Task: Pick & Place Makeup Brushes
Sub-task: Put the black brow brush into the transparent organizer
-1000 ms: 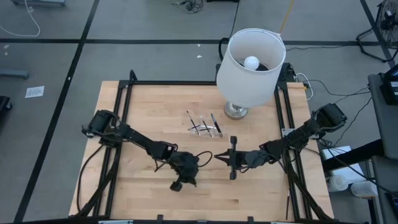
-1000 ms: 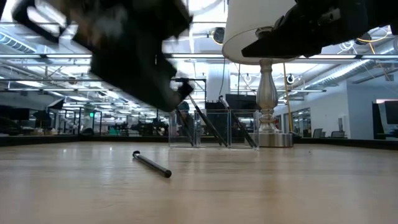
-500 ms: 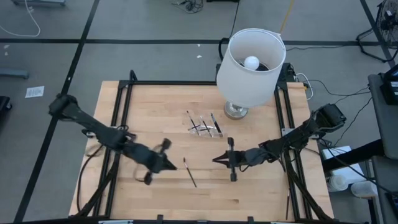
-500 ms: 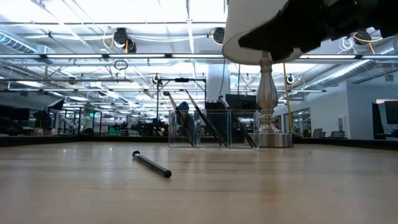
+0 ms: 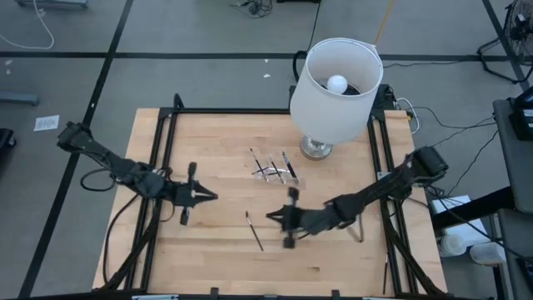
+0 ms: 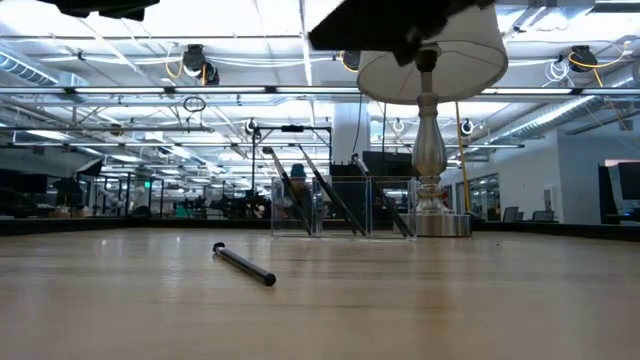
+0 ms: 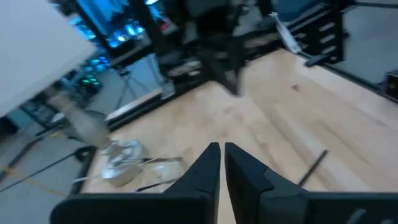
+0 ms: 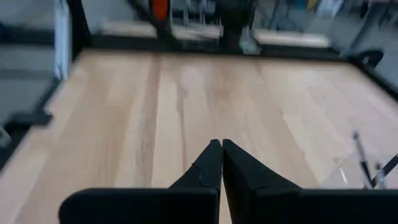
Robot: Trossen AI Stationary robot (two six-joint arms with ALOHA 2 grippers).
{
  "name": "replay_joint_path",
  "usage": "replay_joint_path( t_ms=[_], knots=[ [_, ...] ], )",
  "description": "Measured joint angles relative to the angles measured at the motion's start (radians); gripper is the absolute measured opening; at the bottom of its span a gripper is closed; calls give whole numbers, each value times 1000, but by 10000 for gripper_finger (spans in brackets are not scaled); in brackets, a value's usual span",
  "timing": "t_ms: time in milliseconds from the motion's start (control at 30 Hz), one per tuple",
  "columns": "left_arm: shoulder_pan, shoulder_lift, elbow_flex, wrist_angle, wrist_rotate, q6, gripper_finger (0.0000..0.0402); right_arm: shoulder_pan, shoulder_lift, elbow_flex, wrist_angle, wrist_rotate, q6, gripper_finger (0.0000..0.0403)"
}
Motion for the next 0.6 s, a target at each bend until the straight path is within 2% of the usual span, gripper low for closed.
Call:
replay_joint_path(
  t_ms=[200,333,433,600],
  knots=[
    [-1,-90,-2,-50,-87,25,41,0,195,421,-456,1,131,0],
    [0,-114,-2,-52,-95,58,42,0,321,669,-701,2,266,0],
    [0,-119,-2,-54,-95,80,42,-6,395,748,-750,-2,347,0],
    [1,-119,-2,-85,-93,77,42,-35,479,754,-708,-51,478,21]
  ],
)
